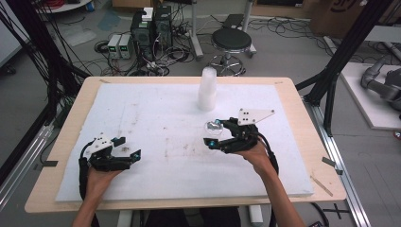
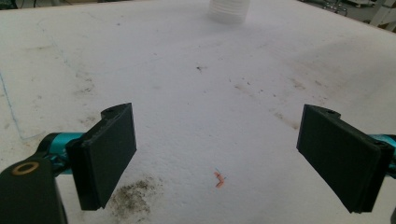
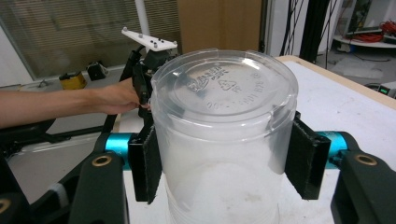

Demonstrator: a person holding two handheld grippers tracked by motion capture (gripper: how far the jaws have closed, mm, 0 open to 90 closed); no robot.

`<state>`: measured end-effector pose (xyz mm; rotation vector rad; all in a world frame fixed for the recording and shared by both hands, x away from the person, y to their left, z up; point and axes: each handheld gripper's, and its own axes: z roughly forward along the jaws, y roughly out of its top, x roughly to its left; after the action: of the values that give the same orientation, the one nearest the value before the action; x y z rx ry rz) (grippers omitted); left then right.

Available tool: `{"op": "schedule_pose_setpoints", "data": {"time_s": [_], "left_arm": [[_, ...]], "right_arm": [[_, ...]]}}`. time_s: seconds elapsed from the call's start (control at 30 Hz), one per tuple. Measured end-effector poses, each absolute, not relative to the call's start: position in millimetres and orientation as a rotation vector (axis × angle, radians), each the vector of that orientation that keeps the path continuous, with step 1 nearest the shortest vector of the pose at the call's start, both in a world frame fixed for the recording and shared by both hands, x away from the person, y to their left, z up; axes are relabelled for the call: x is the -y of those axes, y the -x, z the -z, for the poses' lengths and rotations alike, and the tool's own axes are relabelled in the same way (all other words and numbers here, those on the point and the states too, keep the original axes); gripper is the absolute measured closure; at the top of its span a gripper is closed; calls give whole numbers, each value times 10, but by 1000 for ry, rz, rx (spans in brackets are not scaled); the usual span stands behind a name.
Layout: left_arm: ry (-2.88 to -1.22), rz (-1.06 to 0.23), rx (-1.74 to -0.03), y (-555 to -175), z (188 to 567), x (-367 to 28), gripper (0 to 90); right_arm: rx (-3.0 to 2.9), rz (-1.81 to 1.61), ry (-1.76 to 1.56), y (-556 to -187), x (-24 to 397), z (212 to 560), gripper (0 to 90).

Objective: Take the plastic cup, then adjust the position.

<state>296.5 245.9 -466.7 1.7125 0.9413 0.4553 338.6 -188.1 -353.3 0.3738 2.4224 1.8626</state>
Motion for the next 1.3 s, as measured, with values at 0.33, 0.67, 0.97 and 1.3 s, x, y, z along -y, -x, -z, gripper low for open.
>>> {"op": "schedule_pose_setpoints", "data": {"time_s": [0.33, 0.67, 0.97, 1.3], "left_arm": [[-1720, -460, -935, -2964, 4666, -2455, 118], [-1709, -449, -930, -2964, 4664, -2465, 116], [-1695, -443, -851, -2953, 4527, -2502, 113], [-1696, -312, -624, -3067, 4239, -2491, 109]], "right_arm": [[-2433, -1870, -363, -3402, 1845, 3546, 385], [-2437, -1878, -367, -3430, 1863, 3544, 387], [-2446, -1884, -359, -3460, 1850, 3546, 389], [-2453, -1898, -337, -3456, 1840, 3497, 390]]}}
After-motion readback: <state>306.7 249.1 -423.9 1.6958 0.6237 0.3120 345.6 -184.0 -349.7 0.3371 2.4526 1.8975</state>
